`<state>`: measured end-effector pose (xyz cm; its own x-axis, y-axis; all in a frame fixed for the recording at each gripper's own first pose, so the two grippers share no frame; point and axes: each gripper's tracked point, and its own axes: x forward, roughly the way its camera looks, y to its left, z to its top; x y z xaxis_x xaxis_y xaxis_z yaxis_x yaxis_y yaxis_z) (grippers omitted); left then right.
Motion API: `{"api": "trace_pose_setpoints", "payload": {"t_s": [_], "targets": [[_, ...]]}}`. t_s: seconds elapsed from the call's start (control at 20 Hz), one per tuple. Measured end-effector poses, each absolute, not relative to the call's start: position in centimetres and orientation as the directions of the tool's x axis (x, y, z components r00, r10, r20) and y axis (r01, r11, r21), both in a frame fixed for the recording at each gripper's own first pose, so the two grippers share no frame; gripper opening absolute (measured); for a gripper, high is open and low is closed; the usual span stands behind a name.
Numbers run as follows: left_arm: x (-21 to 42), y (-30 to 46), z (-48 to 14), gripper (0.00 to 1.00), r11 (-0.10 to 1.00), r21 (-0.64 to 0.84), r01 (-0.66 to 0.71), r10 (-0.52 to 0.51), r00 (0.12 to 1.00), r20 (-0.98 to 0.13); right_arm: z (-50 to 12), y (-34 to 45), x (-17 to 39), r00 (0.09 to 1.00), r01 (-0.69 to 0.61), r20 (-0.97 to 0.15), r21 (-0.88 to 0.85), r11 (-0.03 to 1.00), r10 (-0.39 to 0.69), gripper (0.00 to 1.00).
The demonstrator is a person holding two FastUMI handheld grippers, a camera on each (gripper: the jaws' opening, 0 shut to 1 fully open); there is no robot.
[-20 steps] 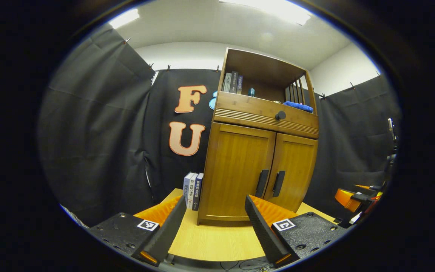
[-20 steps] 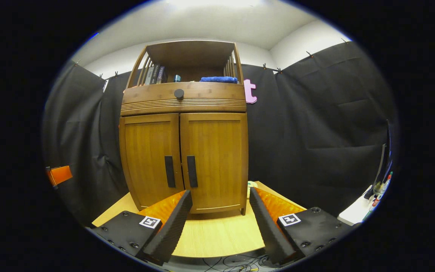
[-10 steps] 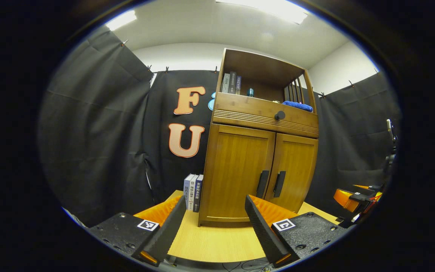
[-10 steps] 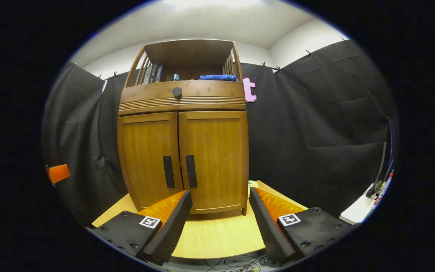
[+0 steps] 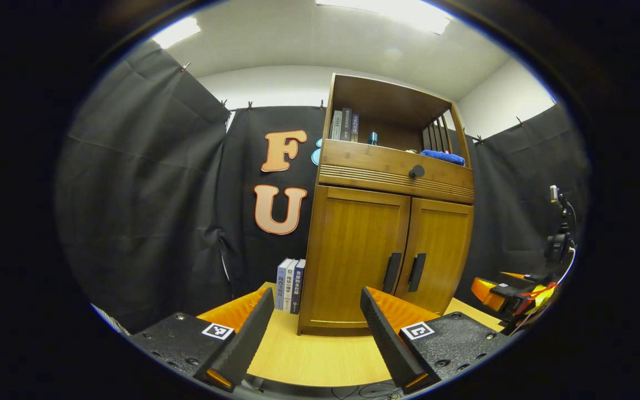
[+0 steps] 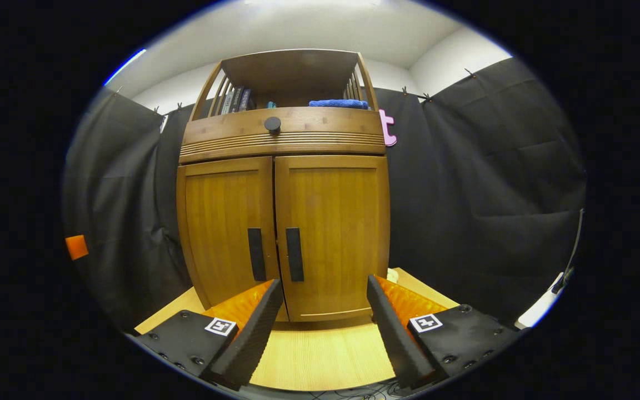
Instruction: Open the right door of the double-door shoe cabinet with the right hand, and open the left door with the left hand.
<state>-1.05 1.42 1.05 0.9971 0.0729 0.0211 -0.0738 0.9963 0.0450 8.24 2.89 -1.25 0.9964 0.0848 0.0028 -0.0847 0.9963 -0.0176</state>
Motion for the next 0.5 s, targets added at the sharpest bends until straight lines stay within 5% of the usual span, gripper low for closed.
{"api": "trace_pose_setpoints", "payload": {"t_s": [0.05,0.5], "targets": [[-1.0,1.5,1.0,0.94,0.996,0.048,-0.077,0.076,0.997,0.017,-1.5,3.3,9.2,0.995,-0.095,0.000,-0.015,0.995,0.095,1.00],[-1.1,2.3,0.0,0.92,0.992,0.053,-0.114,0.114,0.993,-0.014,-2.2,6.6,18.7,0.988,-0.151,-0.013,-0.021,0.988,0.151,0.94]]}}
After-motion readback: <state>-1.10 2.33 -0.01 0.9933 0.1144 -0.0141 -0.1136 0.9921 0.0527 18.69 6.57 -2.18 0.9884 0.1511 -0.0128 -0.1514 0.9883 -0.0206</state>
